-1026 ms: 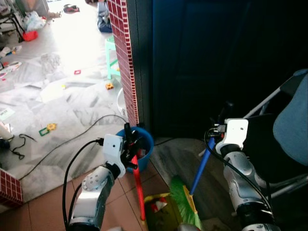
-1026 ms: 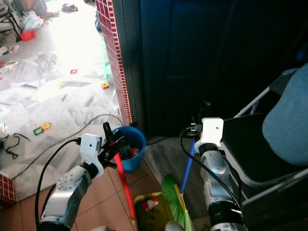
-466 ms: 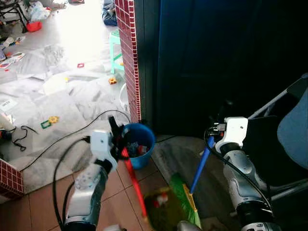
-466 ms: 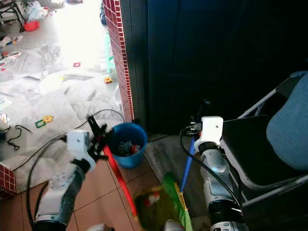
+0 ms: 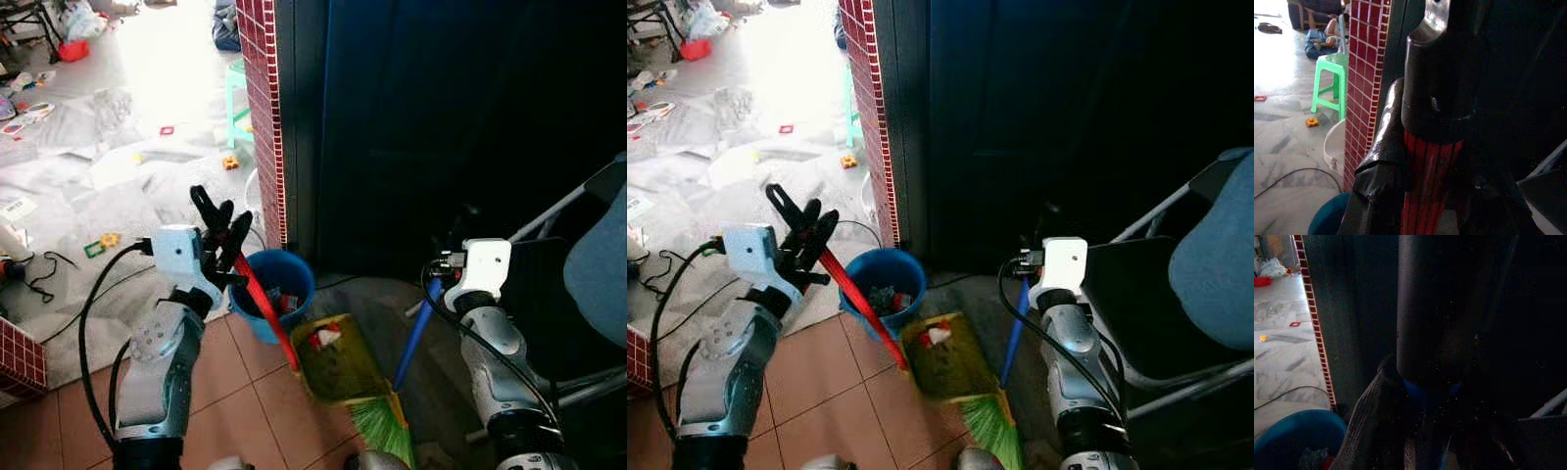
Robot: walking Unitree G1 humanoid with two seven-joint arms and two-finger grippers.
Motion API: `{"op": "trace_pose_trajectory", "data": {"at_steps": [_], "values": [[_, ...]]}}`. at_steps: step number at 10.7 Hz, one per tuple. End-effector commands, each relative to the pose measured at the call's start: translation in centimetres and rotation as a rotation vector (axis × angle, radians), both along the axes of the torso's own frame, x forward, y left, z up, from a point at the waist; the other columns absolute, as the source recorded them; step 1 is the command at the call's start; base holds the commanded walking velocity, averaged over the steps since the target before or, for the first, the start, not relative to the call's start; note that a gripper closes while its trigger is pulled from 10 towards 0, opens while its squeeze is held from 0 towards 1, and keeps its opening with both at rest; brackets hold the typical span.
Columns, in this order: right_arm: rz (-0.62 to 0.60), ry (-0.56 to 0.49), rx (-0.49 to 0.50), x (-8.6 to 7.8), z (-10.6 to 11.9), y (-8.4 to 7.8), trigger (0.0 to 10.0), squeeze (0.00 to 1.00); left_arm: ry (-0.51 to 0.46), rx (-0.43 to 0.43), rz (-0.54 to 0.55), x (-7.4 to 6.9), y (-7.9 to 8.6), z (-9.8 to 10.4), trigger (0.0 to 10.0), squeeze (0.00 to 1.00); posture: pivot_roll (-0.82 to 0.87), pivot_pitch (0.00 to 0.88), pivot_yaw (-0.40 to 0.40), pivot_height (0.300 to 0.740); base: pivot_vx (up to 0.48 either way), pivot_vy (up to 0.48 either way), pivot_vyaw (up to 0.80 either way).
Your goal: Sweep floor
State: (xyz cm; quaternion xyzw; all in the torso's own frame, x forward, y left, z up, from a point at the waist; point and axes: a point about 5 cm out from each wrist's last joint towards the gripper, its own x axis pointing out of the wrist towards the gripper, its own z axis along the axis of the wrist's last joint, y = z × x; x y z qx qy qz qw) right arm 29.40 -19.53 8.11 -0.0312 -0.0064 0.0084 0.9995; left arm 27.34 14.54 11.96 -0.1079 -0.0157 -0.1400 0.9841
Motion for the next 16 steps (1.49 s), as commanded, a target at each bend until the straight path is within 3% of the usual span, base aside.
{"op": "trace_pose_trajectory", "data": {"at_steps": [1, 3, 5, 8, 11, 16], "values": [[0.011, -0.001, -0.008, 0.3, 0.1, 0.2, 10.0, 0.0, -0.067, -0.062, -0.03, 0.4, -0.8, 1.8, 10.0, 0.0, -0.04, 0.0, -0.003, 0.74, 0.0, 0.0, 0.0], [-0.005, -0.003, -0.037, 0.1, 0.1, -0.5, 10.0, 0.0, -0.094, -0.075, -0.029, 0.7, -0.9, 2.8, 10.0, 0.0, -0.04, 0.0, -0.002, 0.74, 0.0, 0.0, 0.0], [-0.072, 0.011, -0.134, 0.2, -0.2, -1.6, 10.0, 0.0, -0.143, -0.095, -0.036, 1.2, -1.2, 4.4, 10.0, 0.0, -0.04, 0.0, -0.003, 0.74, 0.0, 0.0, 0.0], [-0.104, 0.032, -0.168, 0.2, -0.8, -1.8, 10.0, 0.0, -0.229, -0.124, -0.039, 2.1, -1.4, 7.5, 10.0, 0.0, -0.03, 0.0, -0.001, 0.74, 0.0, 0.0, 0.0], [-0.146, 0.047, -0.227, 0.0, -1.3, -2.5, 10.0, 0.0, -0.316, -0.121, -0.008, 3.0, -0.4, 10.5, 10.0, 0.0, -0.04, 0.0, 0.005, 0.74, 0.0, 0.0, 0.0], [-0.143, 0.063, -0.216, -0.1, -1.8, -2.4, 10.0, 0.0, -0.42, -0.077, 0.084, 4.1, 2.4, 13.9, 10.0, 0.0, -0.03, 0.0, 0.007, 0.74, 0.0, 0.0, 0.0]]}}
